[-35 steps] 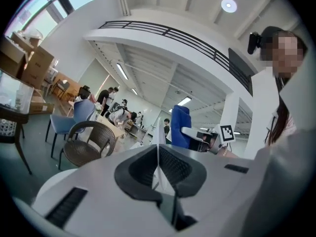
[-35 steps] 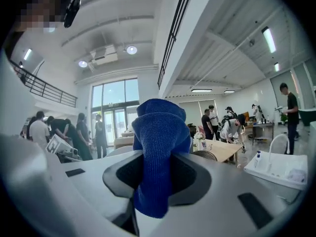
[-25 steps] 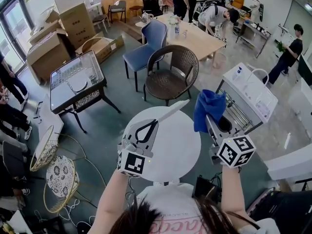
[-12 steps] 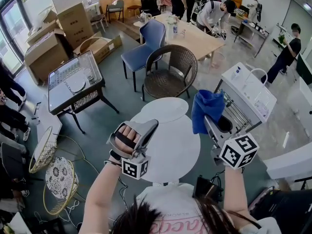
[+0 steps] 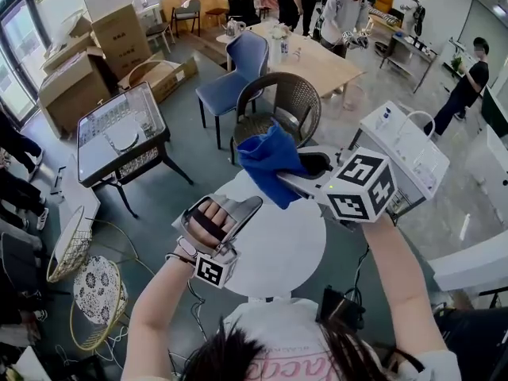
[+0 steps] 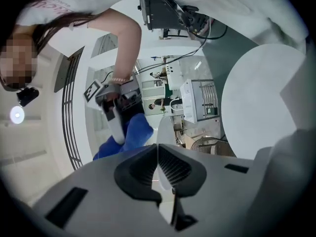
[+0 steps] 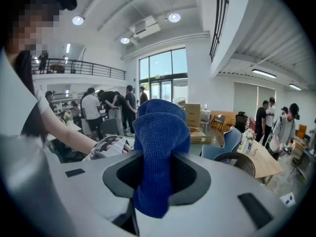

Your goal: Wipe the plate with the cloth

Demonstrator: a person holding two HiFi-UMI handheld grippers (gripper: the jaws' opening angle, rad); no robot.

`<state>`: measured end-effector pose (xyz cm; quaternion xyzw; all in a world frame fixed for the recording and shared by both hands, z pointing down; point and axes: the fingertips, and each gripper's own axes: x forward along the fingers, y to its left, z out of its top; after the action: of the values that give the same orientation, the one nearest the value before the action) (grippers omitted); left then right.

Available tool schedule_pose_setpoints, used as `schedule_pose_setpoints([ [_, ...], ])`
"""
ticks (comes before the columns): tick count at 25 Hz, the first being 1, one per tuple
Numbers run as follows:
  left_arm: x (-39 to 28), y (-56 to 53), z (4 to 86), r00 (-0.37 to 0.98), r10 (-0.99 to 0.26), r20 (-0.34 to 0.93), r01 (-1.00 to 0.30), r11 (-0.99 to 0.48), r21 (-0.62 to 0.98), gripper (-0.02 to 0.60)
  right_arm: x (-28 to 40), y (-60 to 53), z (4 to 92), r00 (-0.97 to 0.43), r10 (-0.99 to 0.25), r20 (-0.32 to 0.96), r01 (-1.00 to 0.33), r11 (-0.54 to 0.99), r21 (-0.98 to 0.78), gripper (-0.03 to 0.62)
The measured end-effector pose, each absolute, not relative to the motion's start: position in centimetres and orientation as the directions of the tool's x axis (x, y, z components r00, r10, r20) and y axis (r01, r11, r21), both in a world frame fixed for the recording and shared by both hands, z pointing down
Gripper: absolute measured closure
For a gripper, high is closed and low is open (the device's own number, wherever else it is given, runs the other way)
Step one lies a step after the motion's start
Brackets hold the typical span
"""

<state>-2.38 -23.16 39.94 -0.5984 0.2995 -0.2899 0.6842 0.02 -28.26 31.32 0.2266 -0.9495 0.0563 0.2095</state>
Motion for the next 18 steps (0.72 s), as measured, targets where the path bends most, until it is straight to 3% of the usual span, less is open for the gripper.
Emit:
schedule_pose_setpoints([
  [7, -1.1, -22.7, 40.3, 0.687, -0.725, -0.047, 0.081, 0.141, -0.987, 0.565, -5.3, -29.2, 34.6, -0.741, -0.249, 0.624, -0.33, 0.944, -0.015, 0.461],
  [18, -1.9, -22.6, 41.2, 0.673, -0.739, -0.028, 0.079, 0.109, -0.991, 0.563, -0.4, -30.1, 38.2, -0.671, -0.233, 0.704, -0.384, 0.921, -0.062, 0.461],
])
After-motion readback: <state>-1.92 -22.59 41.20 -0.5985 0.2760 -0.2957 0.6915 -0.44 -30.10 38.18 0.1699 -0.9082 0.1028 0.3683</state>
